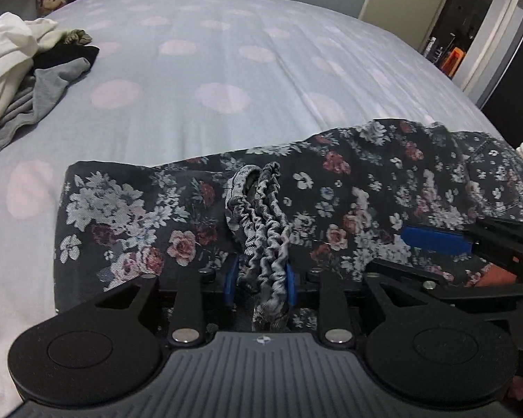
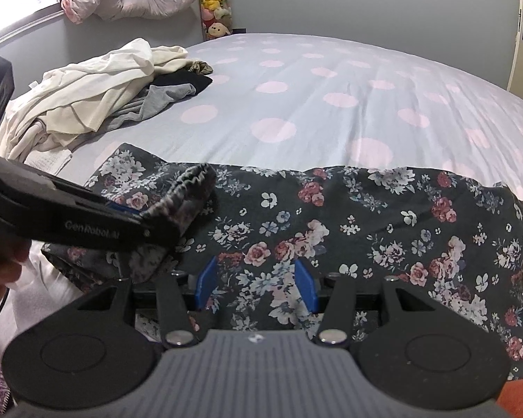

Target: Fold clothes

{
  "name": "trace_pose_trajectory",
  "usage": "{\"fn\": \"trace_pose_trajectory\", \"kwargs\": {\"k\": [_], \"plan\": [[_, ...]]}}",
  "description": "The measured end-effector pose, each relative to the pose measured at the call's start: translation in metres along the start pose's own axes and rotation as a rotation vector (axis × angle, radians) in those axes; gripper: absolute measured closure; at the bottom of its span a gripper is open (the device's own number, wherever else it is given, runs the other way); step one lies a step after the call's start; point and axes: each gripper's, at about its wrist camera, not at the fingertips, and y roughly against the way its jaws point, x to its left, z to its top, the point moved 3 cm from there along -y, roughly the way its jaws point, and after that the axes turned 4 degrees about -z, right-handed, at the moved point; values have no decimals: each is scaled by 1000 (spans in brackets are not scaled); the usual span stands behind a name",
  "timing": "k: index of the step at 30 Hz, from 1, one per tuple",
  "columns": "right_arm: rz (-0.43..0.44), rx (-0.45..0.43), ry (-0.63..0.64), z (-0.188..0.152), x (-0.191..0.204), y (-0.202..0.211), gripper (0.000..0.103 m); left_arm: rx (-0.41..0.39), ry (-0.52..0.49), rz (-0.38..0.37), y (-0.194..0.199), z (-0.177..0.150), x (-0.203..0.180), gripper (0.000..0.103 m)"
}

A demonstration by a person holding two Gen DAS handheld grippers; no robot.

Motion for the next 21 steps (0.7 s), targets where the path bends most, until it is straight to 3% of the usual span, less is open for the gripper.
{"fn": "trace_pose_trajectory", "kwargs": {"k": [4, 7, 13, 18, 21], "plan": [[2, -3, 0, 0, 1, 0, 48, -15, -31, -39, 12, 0, -10, 56], [14, -6, 3, 1, 3, 1, 34, -24, -65, -51, 22, -2, -16, 54], [33, -14, -19, 2, 2, 3, 24, -70, -83, 13, 42, -5, -11, 49], [8, 4, -7, 4, 5, 2, 23, -89, -70, 64, 52, -9, 8, 49], [-11, -30, 10, 9, 9, 10, 23, -93, -45, 68, 55, -13, 21, 49]]}}
